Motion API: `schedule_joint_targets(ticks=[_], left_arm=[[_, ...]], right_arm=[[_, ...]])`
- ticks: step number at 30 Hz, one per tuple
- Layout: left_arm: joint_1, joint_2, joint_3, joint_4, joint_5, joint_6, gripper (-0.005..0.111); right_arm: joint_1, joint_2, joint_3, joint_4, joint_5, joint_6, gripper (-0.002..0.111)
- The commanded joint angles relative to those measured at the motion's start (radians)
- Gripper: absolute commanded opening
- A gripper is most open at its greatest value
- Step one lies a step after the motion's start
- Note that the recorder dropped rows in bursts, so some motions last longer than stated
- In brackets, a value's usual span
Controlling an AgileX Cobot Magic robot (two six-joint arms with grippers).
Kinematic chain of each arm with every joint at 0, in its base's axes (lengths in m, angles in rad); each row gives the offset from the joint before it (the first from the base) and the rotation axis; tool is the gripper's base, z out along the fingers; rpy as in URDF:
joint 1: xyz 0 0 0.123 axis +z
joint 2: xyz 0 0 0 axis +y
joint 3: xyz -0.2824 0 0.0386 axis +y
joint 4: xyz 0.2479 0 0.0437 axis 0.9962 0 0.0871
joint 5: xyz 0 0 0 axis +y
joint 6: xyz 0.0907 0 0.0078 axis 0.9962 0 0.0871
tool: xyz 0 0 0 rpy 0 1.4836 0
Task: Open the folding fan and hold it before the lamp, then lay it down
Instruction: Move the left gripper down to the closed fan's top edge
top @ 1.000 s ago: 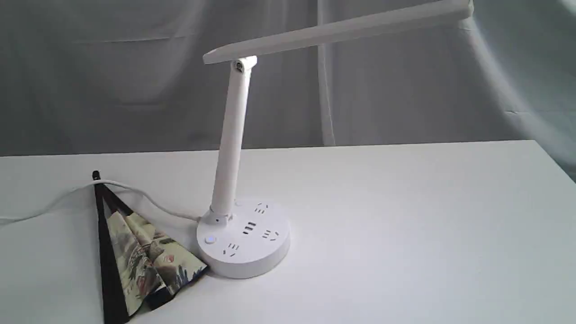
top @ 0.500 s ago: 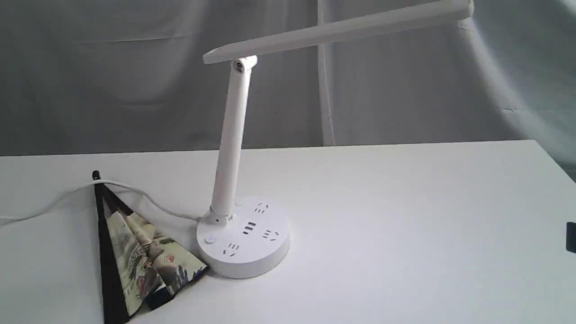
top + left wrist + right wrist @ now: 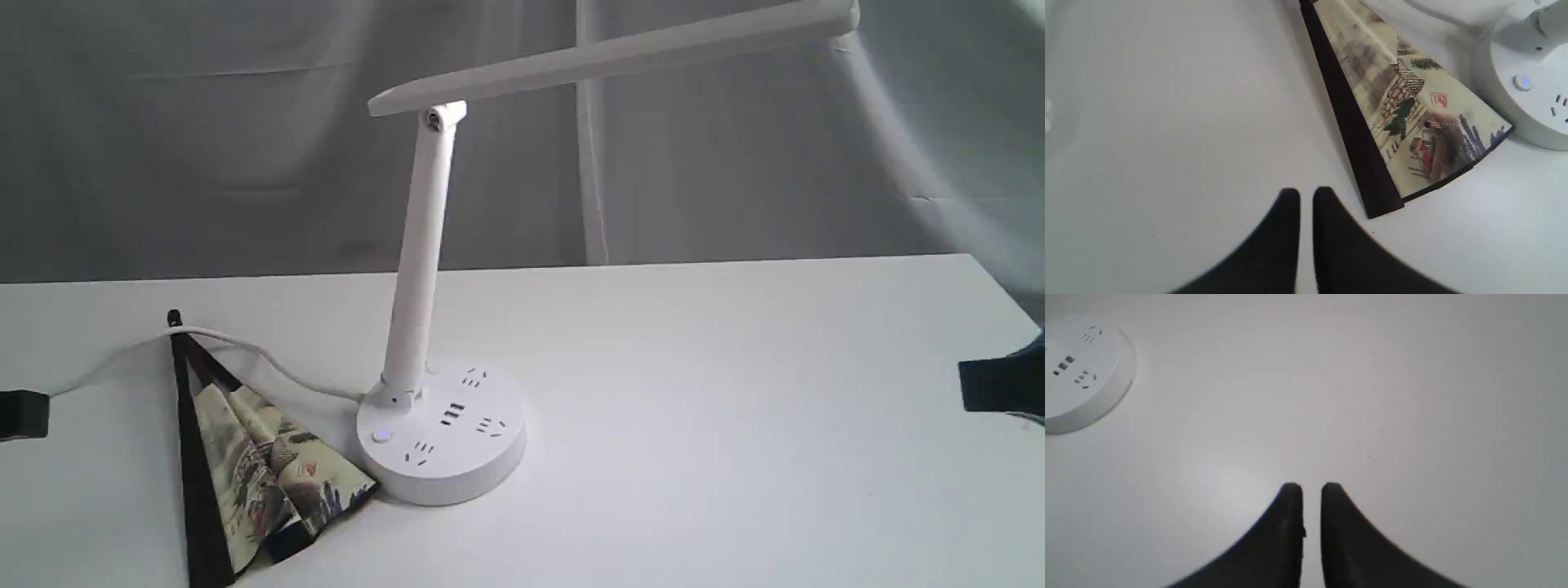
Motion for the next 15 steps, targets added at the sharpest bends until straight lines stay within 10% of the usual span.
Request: schedule_joint_targets(ticks=[1,15], left_arm=[[0.002,0.059,-0.025,-0.041,0.002,0.046,0.019],[0.002,0.293,-0.129,-0.236,0.008,0.255,0.028]], right_arm=[[0.002,0.049,-0.008,0.097,0.014,-0.099,0.02],[0.109,0.2,-0.008,0.115,-0.02,-0.202,0.023]])
